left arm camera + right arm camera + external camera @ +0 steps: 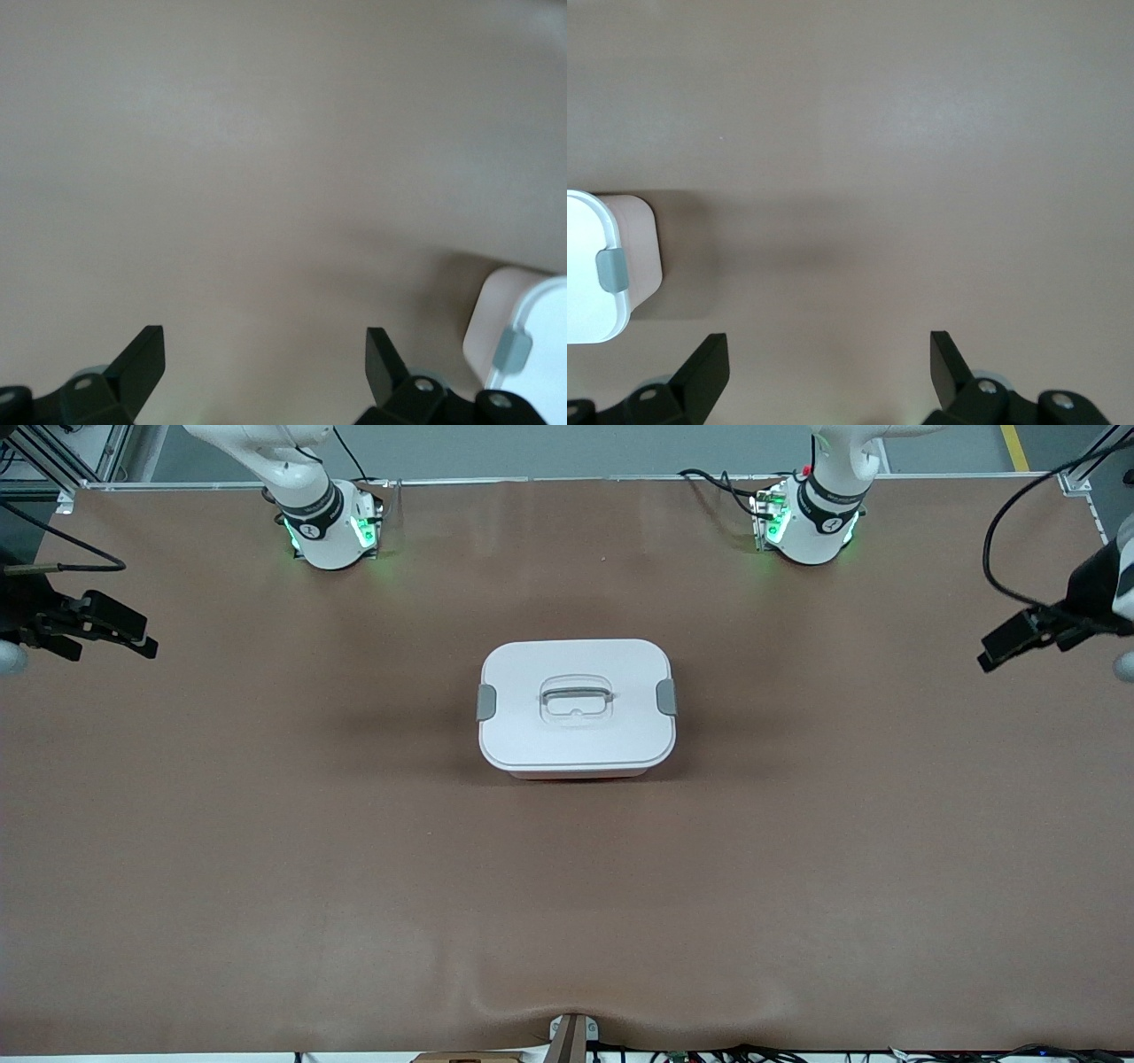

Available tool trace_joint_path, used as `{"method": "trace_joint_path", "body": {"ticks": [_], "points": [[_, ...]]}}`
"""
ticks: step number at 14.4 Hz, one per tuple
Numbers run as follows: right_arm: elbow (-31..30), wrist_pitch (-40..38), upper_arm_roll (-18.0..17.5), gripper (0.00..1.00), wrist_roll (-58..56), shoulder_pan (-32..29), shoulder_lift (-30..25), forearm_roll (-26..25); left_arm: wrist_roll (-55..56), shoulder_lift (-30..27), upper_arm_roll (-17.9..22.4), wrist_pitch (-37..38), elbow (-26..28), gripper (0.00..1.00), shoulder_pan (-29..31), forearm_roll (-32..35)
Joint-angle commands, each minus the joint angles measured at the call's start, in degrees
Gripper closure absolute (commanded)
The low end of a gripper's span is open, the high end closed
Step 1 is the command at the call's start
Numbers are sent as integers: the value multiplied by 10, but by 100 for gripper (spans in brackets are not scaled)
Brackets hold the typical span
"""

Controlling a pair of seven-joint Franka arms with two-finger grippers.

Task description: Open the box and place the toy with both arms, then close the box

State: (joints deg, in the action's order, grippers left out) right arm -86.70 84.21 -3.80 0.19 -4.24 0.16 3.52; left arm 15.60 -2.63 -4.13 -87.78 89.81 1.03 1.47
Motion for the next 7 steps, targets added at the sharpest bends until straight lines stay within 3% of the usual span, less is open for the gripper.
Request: {"method": "trace_joint_path", "body": {"ticks": [1,4,7], "points": [[0,-1,-3,0,-5,0,-10,-12,-52,-26,17,16,9,0,-9,-7],[5,-2,-3,0,-4,0,-9,-13,-146,-24,39,17,11,0,-9,-8],[5,-2,-3,0,-4,0,-9,-13,-150,-28,39,19,10,0,-9,-8]]}}
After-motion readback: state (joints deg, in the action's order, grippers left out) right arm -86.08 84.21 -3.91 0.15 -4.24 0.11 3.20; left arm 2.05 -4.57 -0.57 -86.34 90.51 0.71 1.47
